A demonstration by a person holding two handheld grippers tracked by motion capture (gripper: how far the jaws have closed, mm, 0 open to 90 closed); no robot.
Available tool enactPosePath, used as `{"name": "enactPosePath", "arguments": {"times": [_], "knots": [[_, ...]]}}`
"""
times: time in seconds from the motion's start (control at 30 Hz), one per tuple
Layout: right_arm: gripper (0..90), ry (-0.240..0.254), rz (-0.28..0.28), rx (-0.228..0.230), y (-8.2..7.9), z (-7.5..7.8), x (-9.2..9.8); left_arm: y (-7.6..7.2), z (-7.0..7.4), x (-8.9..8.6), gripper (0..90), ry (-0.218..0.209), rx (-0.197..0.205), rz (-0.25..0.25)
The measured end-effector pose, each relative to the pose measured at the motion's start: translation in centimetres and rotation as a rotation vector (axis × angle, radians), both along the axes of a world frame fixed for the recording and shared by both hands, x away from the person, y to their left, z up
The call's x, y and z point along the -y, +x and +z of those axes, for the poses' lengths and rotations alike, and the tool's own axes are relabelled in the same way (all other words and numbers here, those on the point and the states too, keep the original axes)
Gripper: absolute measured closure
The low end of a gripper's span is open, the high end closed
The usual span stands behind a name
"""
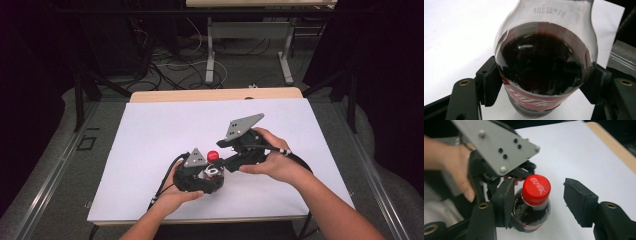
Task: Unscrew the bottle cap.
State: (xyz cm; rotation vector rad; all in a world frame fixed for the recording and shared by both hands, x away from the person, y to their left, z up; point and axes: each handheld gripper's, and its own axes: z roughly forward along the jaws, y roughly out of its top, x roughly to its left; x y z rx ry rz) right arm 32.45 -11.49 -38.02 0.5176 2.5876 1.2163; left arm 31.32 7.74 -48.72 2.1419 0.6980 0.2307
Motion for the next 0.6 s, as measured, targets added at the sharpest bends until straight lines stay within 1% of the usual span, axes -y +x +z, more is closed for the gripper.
{"name": "enactPosePath", "arguments": {"times": [0.03, 0.07, 0.1, 0.13, 0.17, 0.2, 0.23, 0.3, 0.33, 0.4, 0.43, 0.5, 0.53, 0.57, 0.6], "knots": [[41.5, 0.018, -0.040, -0.007, -0.2, -0.1, 0.0, 0.0, 0.0, 0.0, 29.1, -0.002, 0.002, 0.014], [41.5, 0.038, -0.081, -0.032, -0.5, -0.1, 0.0, 0.0, -0.1, 0.1, 29.0, -0.006, 0.002, 0.030], [41.5, 0.053, -0.121, -0.051, -0.6, -0.1, -0.1, 0.0, 0.0, 0.0, 29.0, 0.006, -0.011, 0.030], [41.9, 0.074, -0.150, -0.055, -0.7, -0.3, -0.1, 0.0, -0.1, 0.1, 29.0, 0.001, 0.007, 0.052], [41.9, 0.074, -0.150, -0.055, -0.7, -0.3, -0.1, 0.0, -0.1, 0.1, 29.0, 0.001, 0.007, 0.052], [43.5, 0.081, -0.213, -0.076, -0.8, -0.5, -0.3, -0.1, -0.2, 0.2, 29.0, 0.010, 0.002, 0.068], [44.1, 0.089, -0.225, -0.082, -0.8, -0.7, -0.4, 0.0, -0.2, 0.2, 29.0, 0.008, 0.003, 0.072], [45.3, 0.103, -0.247, -0.110, -0.9, -1.0, -0.7, 0.0, -0.4, 0.3, 29.0, 0.010, 0.001, 0.081], [46.6, 0.110, -0.254, -0.114, -0.9, -1.2, -0.8, 0.0, -0.4, 0.3, 29.0, 0.010, 0.001, 0.081], [49.3, 0.101, -0.264, -0.110, -1.0, -1.4, -1.2, 0.0, -0.4, 0.3, 29.0, 0.034, 0.010, 0.072], [50.7, 0.099, -0.264, -0.104, -1.0, -1.4, -1.3, -0.1, -0.5, 0.5, 29.0, 0.021, 0.010, 0.087], [54.5, 0.103, -0.282, -0.113, -1.2, -1.4, -1.7, -0.2, -0.5, 0.6, 29.0, 0.020, 0.006, 0.089], [56.0, 0.095, -0.284, -0.118, -1.2, -1.4, -1.7, -0.2, -0.6, 0.6, 29.0, 0.016, 0.004, 0.085], [56.4, 0.092, -0.286, -0.119, -1.2, -1.4, -1.8, -0.3, -0.5, 0.6, 29.0, 0.024, 0.014, 0.087], [56.4, 0.087, -0.287, -0.107, -1.1, -1.4, -1.9, -0.3, -0.5, 0.6, 29.0, 0.028, 0.026, 0.087]]}}
